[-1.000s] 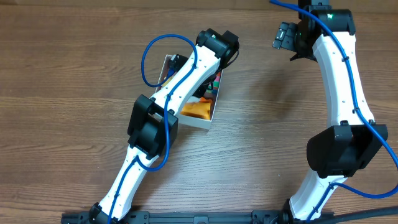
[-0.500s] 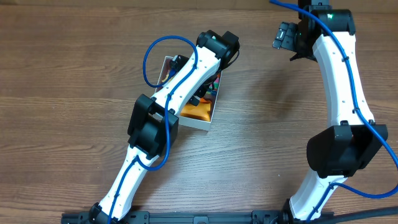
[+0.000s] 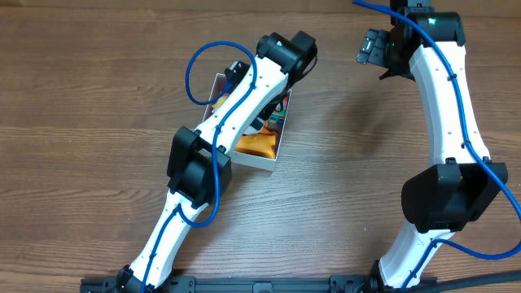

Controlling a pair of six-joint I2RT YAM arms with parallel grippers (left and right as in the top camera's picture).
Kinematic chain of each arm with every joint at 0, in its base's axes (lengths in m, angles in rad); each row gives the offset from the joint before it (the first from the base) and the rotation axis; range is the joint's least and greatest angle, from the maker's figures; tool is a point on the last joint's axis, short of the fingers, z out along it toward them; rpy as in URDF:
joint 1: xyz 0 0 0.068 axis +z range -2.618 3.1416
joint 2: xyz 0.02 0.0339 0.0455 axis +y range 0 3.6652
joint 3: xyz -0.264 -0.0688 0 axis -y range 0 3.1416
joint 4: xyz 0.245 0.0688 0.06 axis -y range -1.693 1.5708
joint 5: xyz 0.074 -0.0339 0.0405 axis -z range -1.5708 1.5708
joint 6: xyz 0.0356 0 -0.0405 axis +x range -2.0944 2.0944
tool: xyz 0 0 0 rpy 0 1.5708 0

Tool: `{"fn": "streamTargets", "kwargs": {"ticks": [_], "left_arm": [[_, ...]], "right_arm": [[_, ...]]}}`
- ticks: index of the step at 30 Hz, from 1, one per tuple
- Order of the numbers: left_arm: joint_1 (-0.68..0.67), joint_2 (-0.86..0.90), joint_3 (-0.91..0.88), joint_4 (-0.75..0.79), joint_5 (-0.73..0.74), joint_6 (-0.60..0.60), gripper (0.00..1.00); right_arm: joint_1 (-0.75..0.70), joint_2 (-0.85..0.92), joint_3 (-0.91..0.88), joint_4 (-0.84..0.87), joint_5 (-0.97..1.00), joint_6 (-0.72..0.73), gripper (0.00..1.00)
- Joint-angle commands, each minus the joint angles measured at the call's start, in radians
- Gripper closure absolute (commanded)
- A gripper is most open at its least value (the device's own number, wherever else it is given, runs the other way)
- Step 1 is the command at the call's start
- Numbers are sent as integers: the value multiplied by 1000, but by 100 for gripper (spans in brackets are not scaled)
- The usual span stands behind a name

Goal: Pack container
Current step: 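Lower the duck plush into the box and release it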

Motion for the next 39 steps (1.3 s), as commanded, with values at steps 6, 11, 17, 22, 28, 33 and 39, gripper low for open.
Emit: {"fn": "streamTargets", "kwargs": {"ticks": [6,11,17,22,28,33,39], "left_arm": [[8,1,166,-7,-1,98,0],[23,1,227,-10,-6,137,0],[47,1,247,-31,-6,165,0],[49,2,238,-44,2,183,0],[37,2,168,-41,6,183,0],[27,2,89,-20,22,182,0],[25,2,55,-1,23,183,0]], "right_arm": [[2,-10,1,5,3,8,0],[2,-10,1,5,3,8,0],[2,-10,1,5,3,8,0],[2,-10,1,5,3,8,0],[2,-10,1,5,3,8,0],[2,-10,1,5,3,8,0],[2,-10,1,5,3,8,0]]}}
